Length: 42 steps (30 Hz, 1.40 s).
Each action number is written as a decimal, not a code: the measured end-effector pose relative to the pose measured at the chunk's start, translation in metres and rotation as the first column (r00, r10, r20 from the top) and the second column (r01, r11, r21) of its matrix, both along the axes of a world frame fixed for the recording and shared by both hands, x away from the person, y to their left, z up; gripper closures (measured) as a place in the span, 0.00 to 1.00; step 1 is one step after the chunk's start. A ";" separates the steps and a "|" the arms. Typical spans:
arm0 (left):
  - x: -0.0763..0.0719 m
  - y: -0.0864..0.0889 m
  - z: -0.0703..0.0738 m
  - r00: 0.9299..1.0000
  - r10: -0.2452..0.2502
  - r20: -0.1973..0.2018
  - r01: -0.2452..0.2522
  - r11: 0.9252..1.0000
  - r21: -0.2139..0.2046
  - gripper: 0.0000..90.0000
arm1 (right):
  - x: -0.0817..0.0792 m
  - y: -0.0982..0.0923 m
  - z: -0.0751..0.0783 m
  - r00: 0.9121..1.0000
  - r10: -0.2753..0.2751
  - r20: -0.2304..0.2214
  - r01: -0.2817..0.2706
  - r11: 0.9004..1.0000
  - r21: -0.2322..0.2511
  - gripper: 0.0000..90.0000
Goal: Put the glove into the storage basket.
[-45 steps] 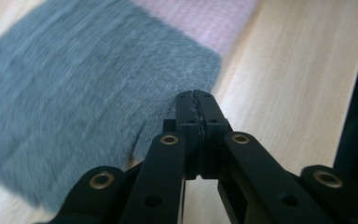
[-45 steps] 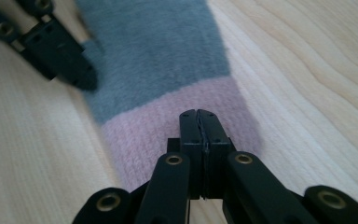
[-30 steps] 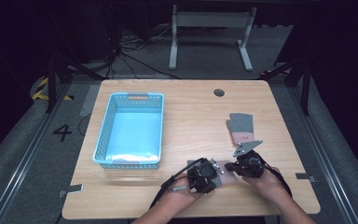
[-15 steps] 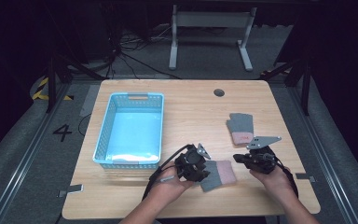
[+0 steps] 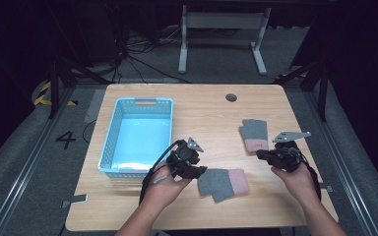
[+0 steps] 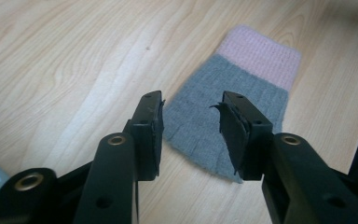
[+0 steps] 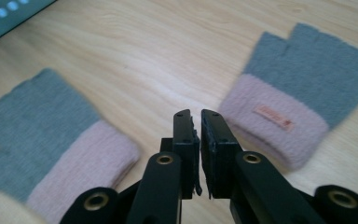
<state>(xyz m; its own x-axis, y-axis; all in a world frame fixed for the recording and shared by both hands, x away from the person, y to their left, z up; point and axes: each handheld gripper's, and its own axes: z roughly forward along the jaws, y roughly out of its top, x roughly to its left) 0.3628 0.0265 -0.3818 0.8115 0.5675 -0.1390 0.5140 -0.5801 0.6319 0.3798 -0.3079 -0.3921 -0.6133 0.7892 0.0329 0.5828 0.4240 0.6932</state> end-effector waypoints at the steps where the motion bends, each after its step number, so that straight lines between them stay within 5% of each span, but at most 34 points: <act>1: 0.000 0.001 0.000 1.000 0.004 0.010 -0.004 1.000 0.001 0.67 | 0.004 -0.001 0.001 1.000 -0.012 0.001 0.012 1.000 -0.010 0.93; 9: -0.002 0.008 0.002 1.000 0.013 0.019 -0.013 1.000 0.001 0.69 | 0.040 -0.007 0.011 0.994 -0.104 -0.039 0.103 0.994 -0.019 0.86; 20: 0.000 0.014 0.004 1.000 0.026 0.016 -0.026 1.000 -0.017 0.64 | 0.086 -0.003 0.004 0.971 -0.205 -0.120 0.202 0.979 -0.040 0.75; 36: -0.001 0.018 0.005 1.000 0.028 0.012 -0.027 1.000 -0.011 0.63 | 0.125 0.003 -0.024 0.915 -0.325 -0.240 0.300 0.944 -0.135 0.68; 42: -0.001 0.018 0.005 1.000 0.025 0.013 -0.025 1.000 -0.008 0.63 | 0.130 0.004 -0.033 0.902 -0.344 -0.262 0.310 0.937 -0.162 0.66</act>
